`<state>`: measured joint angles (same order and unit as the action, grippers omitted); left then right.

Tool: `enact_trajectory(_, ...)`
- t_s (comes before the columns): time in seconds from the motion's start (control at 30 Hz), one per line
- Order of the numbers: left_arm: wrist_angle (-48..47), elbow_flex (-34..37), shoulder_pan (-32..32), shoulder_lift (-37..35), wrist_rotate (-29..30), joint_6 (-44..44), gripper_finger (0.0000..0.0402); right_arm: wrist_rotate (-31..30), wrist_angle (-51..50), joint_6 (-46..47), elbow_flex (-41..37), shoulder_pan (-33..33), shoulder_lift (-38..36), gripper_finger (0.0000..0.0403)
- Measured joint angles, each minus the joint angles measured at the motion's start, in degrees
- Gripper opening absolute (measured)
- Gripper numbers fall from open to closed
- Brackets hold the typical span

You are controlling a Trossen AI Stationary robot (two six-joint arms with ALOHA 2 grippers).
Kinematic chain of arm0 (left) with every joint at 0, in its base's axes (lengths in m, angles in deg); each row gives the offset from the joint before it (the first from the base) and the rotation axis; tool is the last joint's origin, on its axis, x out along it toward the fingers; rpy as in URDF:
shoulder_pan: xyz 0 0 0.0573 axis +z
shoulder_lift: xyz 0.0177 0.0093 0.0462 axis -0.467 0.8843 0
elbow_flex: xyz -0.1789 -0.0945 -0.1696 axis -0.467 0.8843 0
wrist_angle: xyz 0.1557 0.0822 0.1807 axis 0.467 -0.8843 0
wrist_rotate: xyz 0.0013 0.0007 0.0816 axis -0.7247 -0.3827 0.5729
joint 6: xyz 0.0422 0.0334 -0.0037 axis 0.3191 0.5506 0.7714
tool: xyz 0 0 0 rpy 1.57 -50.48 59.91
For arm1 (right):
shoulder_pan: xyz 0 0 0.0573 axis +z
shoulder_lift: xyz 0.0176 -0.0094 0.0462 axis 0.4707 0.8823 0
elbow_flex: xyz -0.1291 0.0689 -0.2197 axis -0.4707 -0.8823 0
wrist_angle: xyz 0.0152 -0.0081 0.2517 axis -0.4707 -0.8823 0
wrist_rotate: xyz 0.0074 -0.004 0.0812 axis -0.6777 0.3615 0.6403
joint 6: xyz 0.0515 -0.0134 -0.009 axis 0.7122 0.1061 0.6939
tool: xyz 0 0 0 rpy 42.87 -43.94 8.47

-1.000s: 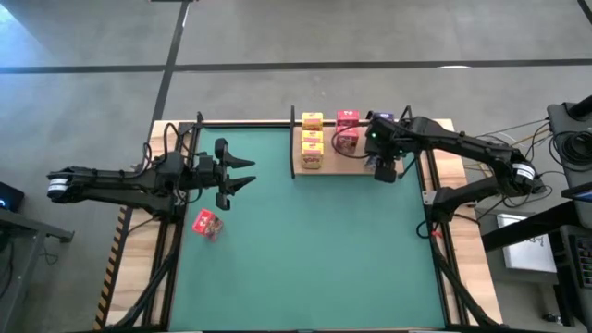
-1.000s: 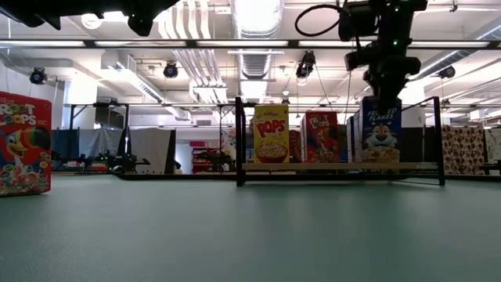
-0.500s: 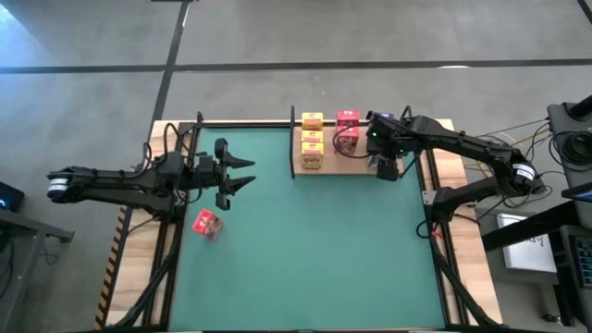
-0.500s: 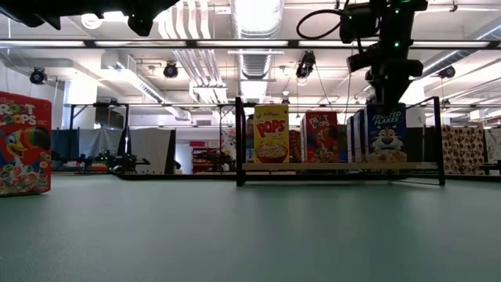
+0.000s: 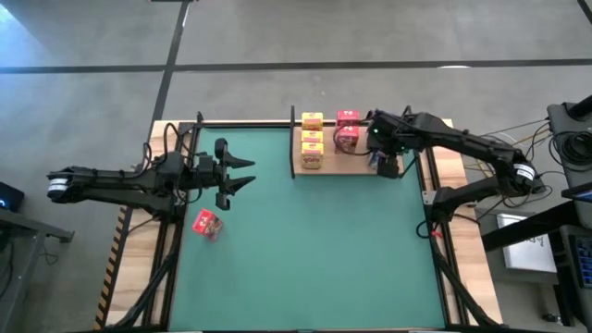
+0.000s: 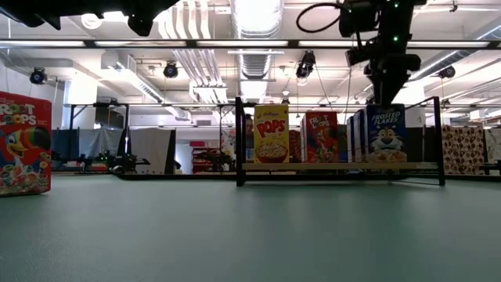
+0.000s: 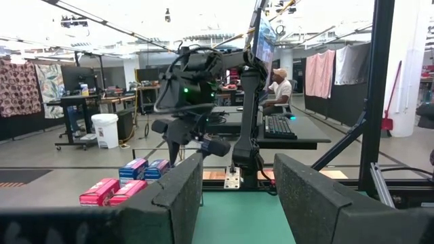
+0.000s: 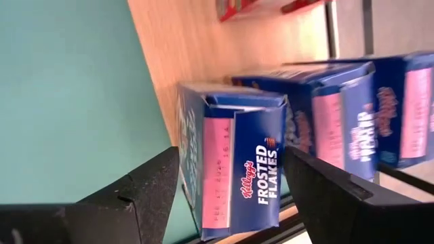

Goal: Stack cereal on shelf
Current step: Put the blue cereal box on the shelf aligned with the other blue cereal boxes

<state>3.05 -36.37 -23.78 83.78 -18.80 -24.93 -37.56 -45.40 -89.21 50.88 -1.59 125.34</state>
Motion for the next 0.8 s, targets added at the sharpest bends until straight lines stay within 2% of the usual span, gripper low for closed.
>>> enact_trajectory(0.2, 0.0, 0.0, 0.0, 0.0, 0.0, 0.0, 0.0167, 0.0, -2.2, 0.9, 3.9, 0.0, 0.0, 0.0248)
enact_trajectory(0.47, -0.3, 0.0, 0.0, 0.0, 0.0, 0.0, 0.0167, 2.2, -9.9, 9.6, 9.0, 0.8, -0.1, 0.0218)
enact_trajectory(0.6, -0.3, 0.0, 0.0, 0.0, 0.0, 0.0, 0.0167, 8.1, -10.2, 13.4, 9.5, 1.7, -0.7, 0.0183)
enact_trajectory(0.8, -0.6, 0.0, 0.0, 0.0, 0.0, 0.0, 0.0167, 9.4, -11.6, 15.7, 6.6, 3.3, -1.1, 0.0092)
